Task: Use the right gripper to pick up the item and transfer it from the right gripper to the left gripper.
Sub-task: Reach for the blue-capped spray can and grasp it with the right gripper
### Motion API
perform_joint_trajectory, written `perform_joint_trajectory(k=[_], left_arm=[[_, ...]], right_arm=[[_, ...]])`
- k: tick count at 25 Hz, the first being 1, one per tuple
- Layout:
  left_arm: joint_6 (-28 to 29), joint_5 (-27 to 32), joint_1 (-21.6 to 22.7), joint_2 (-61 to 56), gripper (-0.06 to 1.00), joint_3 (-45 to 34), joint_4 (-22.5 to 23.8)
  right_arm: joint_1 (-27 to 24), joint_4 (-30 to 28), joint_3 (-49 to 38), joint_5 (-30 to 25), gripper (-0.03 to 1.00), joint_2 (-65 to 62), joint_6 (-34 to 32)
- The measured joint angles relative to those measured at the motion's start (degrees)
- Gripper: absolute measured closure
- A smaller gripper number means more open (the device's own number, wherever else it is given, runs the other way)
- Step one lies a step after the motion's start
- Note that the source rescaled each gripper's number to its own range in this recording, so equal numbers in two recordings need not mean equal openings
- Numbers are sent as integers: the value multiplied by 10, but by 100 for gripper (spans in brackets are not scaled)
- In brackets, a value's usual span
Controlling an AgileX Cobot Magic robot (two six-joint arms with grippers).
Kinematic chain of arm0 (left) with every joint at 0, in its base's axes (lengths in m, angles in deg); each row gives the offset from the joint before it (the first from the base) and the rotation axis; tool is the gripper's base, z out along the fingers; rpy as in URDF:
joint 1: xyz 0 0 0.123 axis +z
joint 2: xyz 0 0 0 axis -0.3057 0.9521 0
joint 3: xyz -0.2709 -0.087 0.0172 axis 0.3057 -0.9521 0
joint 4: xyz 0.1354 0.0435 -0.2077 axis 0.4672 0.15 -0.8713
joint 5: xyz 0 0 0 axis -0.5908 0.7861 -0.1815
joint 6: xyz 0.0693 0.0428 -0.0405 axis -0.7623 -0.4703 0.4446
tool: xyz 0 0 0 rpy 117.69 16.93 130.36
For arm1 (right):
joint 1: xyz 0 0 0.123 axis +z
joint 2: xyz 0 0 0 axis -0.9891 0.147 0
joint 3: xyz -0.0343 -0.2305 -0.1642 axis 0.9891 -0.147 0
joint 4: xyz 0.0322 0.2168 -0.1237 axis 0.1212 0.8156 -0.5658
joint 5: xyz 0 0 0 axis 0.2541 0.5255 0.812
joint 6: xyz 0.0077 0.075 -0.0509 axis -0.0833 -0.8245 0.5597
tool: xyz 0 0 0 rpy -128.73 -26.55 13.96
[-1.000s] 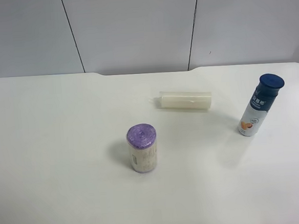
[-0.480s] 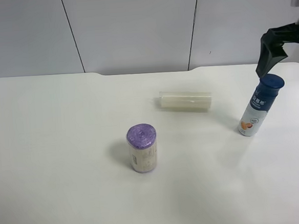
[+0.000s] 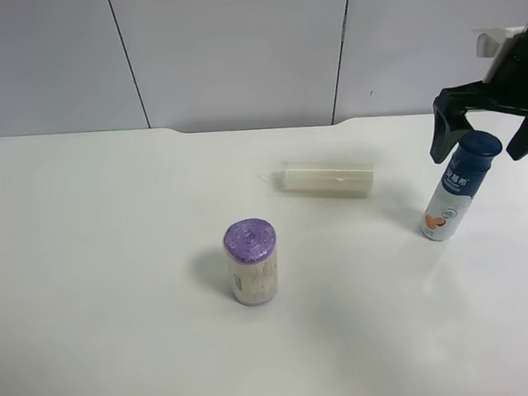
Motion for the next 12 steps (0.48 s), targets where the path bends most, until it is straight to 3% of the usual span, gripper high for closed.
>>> perform_joint_trajectory(k=[5,12], left_arm=[[0,0,0,0,-6,0,0],[0,0,0,0,-6,0,0]], right_arm=[[0,0,0,9,-3,21,3],[0,0,0,10,6,28,12]])
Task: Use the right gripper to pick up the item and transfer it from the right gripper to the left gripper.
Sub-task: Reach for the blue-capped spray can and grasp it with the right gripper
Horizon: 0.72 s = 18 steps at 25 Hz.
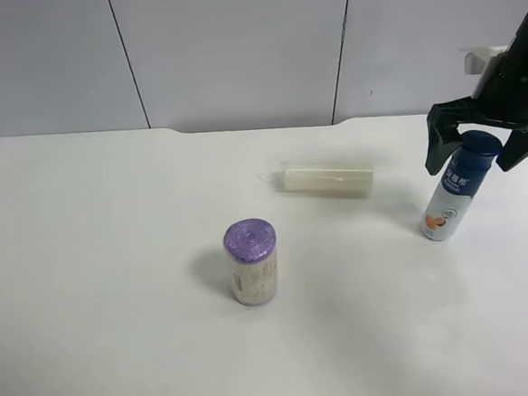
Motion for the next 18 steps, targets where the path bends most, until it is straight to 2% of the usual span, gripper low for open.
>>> perform_joint_trajectory(k=[4,6,8,10,15,18], left_arm=[[0,0,0,0,-6,0,0],[0,0,0,0,-6,0,0],[0,0,0,0,-6,0,0],[0,0,0,0,-6,0,0],[0,0,0,0,-6,0,0],[0,0,0,0,-6,0,0]], right_arm=[[0,0,0,0,13,7,6],[0,0,0,0,21,15,7],[0,0,0,1,31,18,7],[0,0,0,1,47,18,7],[0,-3,0,1,96,18,10],[0,-4,0,1,97,18,12]])
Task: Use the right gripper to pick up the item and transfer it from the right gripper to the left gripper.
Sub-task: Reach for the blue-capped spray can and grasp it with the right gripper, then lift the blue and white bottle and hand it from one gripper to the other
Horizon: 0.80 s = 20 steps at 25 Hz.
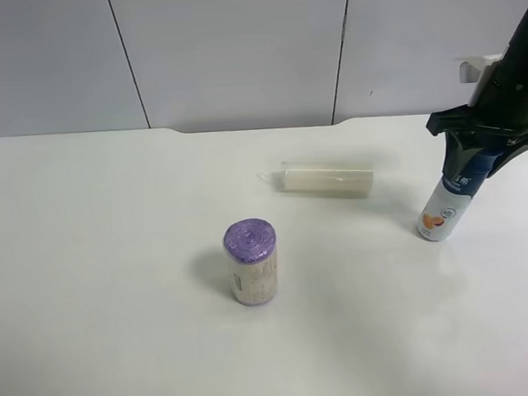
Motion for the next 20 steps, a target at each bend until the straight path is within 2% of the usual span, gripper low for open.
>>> perform_joint_trajectory(k=[6,9,20], left_arm=[[0,0,0,0,-6,0,0],[0,0,0,0,-6,0,0],[0,0,0,0,-6,0,0]], right_arm=[[0,1,1,-3,97,-1,0],[0,8,14,-21,97,-4,-1],[0,45,31,-63,97,-100,-7]])
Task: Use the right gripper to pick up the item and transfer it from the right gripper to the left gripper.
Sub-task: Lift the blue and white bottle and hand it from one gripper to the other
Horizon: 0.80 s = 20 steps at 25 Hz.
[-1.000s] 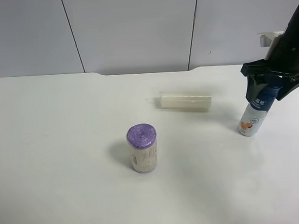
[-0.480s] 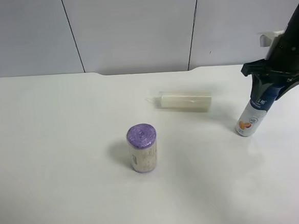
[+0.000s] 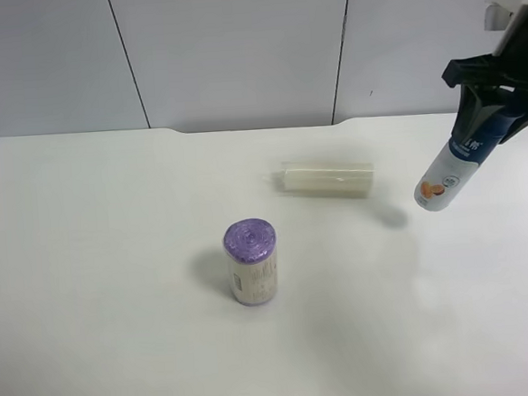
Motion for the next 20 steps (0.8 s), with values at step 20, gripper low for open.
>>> perform_joint_trajectory(k=[20], left_arm=[[0,0,0,0,-6,0,0]], right_arm=[[159,132,0,-10,97,-71,57]])
